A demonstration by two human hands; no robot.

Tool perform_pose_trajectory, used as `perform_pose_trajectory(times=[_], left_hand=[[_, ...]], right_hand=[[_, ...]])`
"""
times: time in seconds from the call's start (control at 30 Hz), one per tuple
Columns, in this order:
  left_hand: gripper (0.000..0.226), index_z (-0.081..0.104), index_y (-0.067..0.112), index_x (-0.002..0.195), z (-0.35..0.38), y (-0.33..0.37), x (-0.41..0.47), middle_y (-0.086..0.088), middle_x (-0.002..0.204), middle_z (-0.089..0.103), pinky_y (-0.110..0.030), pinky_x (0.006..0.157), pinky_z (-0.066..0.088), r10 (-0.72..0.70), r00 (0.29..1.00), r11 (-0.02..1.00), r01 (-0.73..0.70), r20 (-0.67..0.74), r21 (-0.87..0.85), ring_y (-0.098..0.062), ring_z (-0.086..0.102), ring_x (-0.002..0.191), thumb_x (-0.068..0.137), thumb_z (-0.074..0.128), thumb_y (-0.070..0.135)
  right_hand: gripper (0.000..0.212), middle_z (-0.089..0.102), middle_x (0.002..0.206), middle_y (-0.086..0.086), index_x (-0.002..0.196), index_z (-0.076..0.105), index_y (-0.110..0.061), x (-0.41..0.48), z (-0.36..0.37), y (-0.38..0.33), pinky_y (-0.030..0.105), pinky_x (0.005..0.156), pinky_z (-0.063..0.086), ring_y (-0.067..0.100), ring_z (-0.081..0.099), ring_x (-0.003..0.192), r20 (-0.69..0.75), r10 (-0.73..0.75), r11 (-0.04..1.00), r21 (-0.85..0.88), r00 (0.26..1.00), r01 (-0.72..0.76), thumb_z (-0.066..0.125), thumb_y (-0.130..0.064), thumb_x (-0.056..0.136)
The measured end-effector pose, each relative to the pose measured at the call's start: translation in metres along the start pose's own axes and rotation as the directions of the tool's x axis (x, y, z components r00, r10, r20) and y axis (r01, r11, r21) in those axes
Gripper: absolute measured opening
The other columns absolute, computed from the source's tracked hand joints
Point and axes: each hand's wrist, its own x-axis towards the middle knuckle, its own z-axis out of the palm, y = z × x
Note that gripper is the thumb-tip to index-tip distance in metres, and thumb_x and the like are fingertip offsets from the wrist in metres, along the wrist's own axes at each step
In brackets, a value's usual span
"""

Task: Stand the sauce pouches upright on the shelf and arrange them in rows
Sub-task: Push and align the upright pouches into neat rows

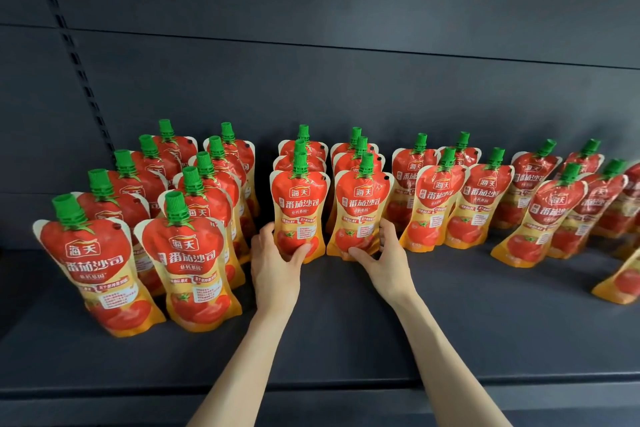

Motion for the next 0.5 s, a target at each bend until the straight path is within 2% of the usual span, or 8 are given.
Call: perform_pose_trajectory(times=[0.2,0.3,0.4,0.5], left_hand=[[0.072,0.038,0.010,0.134,-0.004,0.006,-0.005,-0.010,0.129,0.048,-0.037,0.095,0.044,-0.008,1.000,1.000,0.008,0.001,-0.005,-0.026,0.048,0.121,0.075,0.075,0.033],[0.077,0.031,0.010,0.139,-0.013,0.012,-0.018,-0.013,0.139,0.041,-0.042,0.100,0.042,-0.022,1.000,1.000,0.022,0.003,-0.010,-0.028,0.043,0.128,0.078,0.073,0.030],[0.061,0.039,0.014,0.132,-0.017,0.023,-0.036,-0.011,0.132,0.045,-0.044,0.094,0.049,0.067,0.997,0.997,-0.069,-0.037,-0.036,-0.028,0.049,0.120,0.080,0.070,0.024],[0.042,0.051,0.015,0.120,-0.006,0.053,-0.044,-0.006,0.123,0.050,-0.036,0.086,0.052,0.182,0.983,0.979,-0.184,-0.030,-0.089,-0.023,0.052,0.113,0.082,0.069,0.021]], right_hand=[[0.060,0.055,0.120,-0.005,0.129,0.039,-0.017,-0.003,-0.002,-0.002,0.002,0.074,0.043,0.007,0.052,0.108,-0.033,0.002,1.000,0.013,0.999,-0.002,0.073,-0.013,0.080],[0.064,0.052,0.126,-0.003,0.132,0.039,-0.018,-0.010,-0.010,0.001,0.013,0.087,0.040,0.011,0.049,0.114,-0.086,0.002,1.000,0.003,0.996,-0.002,0.074,-0.019,0.079],[0.048,0.056,0.120,-0.004,0.124,0.048,-0.022,-0.021,-0.030,0.000,0.022,0.091,0.041,0.011,0.052,0.112,-0.176,-0.030,0.999,-0.017,0.984,0.027,0.071,-0.021,0.082],[0.029,0.062,0.112,-0.005,0.114,0.056,-0.021,-0.021,-0.063,-0.010,0.024,0.088,0.047,0.011,0.057,0.107,-0.269,-0.095,0.995,-0.042,0.959,0.087,0.065,-0.021,0.087]])
